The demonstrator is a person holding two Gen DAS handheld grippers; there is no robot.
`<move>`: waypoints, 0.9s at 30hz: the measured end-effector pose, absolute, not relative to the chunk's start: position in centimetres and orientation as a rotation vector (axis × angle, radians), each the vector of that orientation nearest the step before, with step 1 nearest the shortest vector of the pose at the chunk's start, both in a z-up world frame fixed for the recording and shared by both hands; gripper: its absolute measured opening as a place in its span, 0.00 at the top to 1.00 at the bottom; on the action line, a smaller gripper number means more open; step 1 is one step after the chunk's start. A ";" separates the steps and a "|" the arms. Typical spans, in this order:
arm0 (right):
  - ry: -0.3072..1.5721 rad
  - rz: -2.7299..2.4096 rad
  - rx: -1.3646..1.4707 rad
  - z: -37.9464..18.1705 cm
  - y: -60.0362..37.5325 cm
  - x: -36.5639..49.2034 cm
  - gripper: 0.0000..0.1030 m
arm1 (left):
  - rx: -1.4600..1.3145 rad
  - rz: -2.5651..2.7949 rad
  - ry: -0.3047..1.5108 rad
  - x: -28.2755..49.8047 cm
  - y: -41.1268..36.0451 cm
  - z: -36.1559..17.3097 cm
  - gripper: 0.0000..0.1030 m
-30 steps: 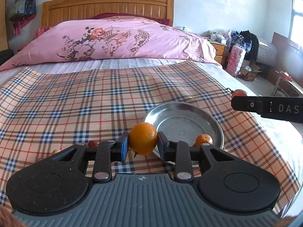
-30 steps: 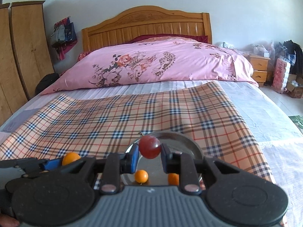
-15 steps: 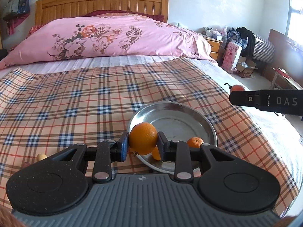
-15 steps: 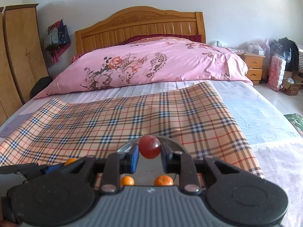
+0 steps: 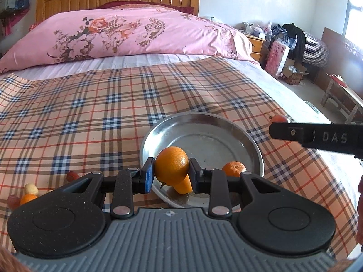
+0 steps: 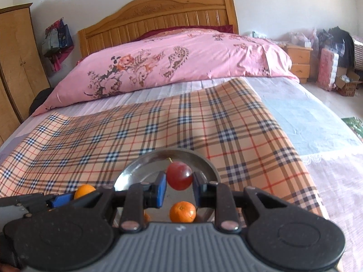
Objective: Organize fruits
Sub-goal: 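Open the left tool over the plate while the right tool releases the grape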
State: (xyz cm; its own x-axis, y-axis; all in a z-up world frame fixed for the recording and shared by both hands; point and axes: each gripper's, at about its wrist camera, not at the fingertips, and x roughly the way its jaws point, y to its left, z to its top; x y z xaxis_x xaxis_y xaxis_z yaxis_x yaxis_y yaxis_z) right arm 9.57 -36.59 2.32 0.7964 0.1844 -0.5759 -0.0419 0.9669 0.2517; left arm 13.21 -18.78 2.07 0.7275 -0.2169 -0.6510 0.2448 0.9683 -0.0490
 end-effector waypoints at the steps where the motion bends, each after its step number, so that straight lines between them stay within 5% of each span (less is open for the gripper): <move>1: 0.645 0.124 0.234 2.0 -36.6 9.8 0.78 | 0.041 -0.255 0.716 13.4 -18.9 1.9 0.64; 27: 0.780 0.123 0.263 -3.7 -35.4 16.4 0.78 | 0.030 -0.270 0.809 18.9 -19.7 -2.3 0.64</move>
State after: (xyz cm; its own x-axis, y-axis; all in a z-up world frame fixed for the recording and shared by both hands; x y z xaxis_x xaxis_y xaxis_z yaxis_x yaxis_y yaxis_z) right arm 16.38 -35.39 -3.68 0.7058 0.2060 -0.6778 -0.0122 0.9602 0.2792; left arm 18.85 -19.70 -2.34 0.6579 -0.2274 -0.7179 0.2499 0.9652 -0.0767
